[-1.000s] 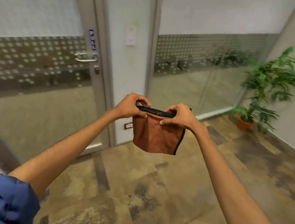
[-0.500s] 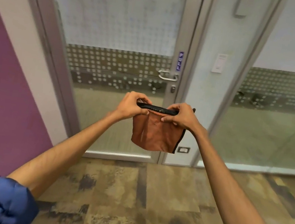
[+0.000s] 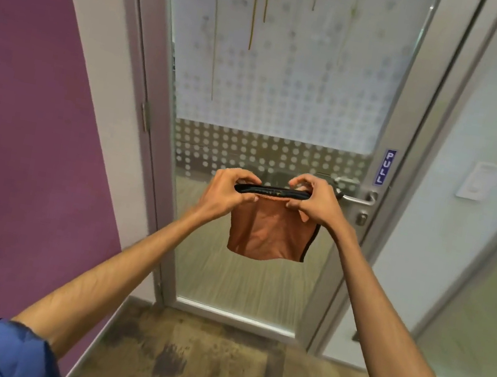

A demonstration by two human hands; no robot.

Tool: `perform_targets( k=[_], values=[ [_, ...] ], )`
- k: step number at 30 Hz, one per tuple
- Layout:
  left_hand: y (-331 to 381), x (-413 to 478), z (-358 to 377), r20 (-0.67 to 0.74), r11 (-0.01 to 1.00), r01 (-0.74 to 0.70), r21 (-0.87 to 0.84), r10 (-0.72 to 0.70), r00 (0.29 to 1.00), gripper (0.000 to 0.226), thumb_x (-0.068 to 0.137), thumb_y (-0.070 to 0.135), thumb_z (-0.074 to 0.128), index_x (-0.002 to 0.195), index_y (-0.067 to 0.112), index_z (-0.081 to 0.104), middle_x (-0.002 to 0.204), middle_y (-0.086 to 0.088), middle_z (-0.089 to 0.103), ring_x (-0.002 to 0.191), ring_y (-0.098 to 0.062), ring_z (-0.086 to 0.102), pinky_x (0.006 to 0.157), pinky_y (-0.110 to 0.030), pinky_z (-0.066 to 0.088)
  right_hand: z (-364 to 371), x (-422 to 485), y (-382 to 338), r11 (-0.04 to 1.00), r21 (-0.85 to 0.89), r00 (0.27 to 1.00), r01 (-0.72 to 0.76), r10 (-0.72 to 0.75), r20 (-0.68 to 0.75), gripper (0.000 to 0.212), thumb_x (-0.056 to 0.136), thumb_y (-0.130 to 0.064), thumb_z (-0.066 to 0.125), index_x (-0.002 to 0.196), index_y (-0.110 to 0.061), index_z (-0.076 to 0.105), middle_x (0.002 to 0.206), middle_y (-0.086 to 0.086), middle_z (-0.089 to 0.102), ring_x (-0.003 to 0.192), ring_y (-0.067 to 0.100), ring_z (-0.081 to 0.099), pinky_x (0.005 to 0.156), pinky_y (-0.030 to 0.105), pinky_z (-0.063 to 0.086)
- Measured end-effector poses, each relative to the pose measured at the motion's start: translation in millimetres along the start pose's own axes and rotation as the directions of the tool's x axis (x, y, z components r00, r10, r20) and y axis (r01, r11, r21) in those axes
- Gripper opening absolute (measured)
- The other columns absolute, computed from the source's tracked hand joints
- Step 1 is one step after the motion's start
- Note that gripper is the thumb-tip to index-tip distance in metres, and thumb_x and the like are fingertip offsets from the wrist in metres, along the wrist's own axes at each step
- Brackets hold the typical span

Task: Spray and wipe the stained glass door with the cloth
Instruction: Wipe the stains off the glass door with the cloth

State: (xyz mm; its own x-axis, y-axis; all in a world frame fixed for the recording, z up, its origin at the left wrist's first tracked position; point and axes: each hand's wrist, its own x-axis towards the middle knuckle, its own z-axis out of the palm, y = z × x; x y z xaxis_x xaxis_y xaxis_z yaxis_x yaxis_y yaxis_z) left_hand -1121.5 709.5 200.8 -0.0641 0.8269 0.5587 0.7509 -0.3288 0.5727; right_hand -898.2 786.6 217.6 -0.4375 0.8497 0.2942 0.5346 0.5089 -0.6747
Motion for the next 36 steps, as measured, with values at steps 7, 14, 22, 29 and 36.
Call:
perform_targets(
  k=[7, 14, 22, 29, 36],
  values=[
    [-49.0, 56.7, -30.4, -0.058, 1.000, 0.000, 0.000, 0.000, 0.998, 0.033, 0.076, 0.017, 0.083, 0.109, 0.014, 0.076, 0.105, 0.001, 0.075, 0.097, -0.005, 0.065, 0.081, -0.006, 0.044, 18.1, 86.5, -24.3, 0.998, 0.041, 0.999, 0.048, -0.048, -0.005, 0.045, 0.070, -0.003, 0.084, 0.103, -0.022, 0.061, 0.083, -0.005, 0.072, 0.079, 0.033, 0.073, 0.076, 0.043, 0.059],
    [-107.6, 121.6, -62.9, -0.030, 0.999, -0.052, -0.006, 0.052, 0.998, 0.032, 0.086, 0.008, 0.072, 0.118, 0.011, 0.072, 0.112, -0.001, 0.071, 0.102, -0.007, 0.062, 0.084, -0.004, 0.044, 38.6, 164.3, -44.5, 0.990, 0.113, 0.995, 0.082, -0.075, -0.063, 0.039, 0.071, -0.002, 0.084, 0.098, -0.021, 0.064, 0.082, 0.004, 0.074, 0.068, 0.031, 0.071, 0.058, 0.033, 0.056],
    [-179.0, 208.4, -102.8, -0.064, 0.994, -0.110, 0.004, 0.110, 0.992, 0.038, 0.089, -0.004, 0.056, 0.121, 0.013, 0.067, 0.117, 0.000, 0.067, 0.107, -0.005, 0.059, 0.092, -0.006, 0.042, 75.0, 267.2, -79.1, 0.990, 0.099, 0.979, 0.097, -0.077, -0.188, 0.034, 0.071, -0.005, 0.084, 0.087, -0.029, 0.067, 0.084, -0.007, 0.074, 0.075, 0.019, 0.072, 0.060, 0.021, 0.055],
    [-227.9, 273.5, -141.4, -0.181, 0.978, -0.191, -0.084, 0.174, 0.968, 0.026, 0.090, 0.007, 0.067, 0.114, 0.015, 0.066, 0.109, 0.010, 0.066, 0.101, 0.013, 0.057, 0.077, -0.009, 0.050, 103.0, 338.9, -107.8, 0.979, 0.050, 0.890, 0.199, -0.159, -0.427, 0.027, 0.075, -0.008, 0.077, 0.093, -0.026, 0.068, 0.087, -0.016, 0.069, 0.088, 0.008, 0.068, 0.087, 0.038, 0.057],
    [-239.1, 333.3, -154.8, -0.368, 0.960, -0.237, -0.148, 0.169, 0.914, 0.022, 0.086, 0.002, 0.070, 0.104, 0.014, 0.065, 0.098, 0.008, 0.066, 0.095, 0.004, 0.060, 0.073, -0.009, 0.049, 120.0, 398.7, -137.9, 0.978, -0.115, 0.705, 0.174, -0.205, -0.679, 0.028, 0.079, -0.012, 0.065, 0.103, -0.028, 0.066, 0.090, -0.012, 0.053, 0.099, 0.013, 0.047, 0.092, 0.027, 0.029]
  ],
)
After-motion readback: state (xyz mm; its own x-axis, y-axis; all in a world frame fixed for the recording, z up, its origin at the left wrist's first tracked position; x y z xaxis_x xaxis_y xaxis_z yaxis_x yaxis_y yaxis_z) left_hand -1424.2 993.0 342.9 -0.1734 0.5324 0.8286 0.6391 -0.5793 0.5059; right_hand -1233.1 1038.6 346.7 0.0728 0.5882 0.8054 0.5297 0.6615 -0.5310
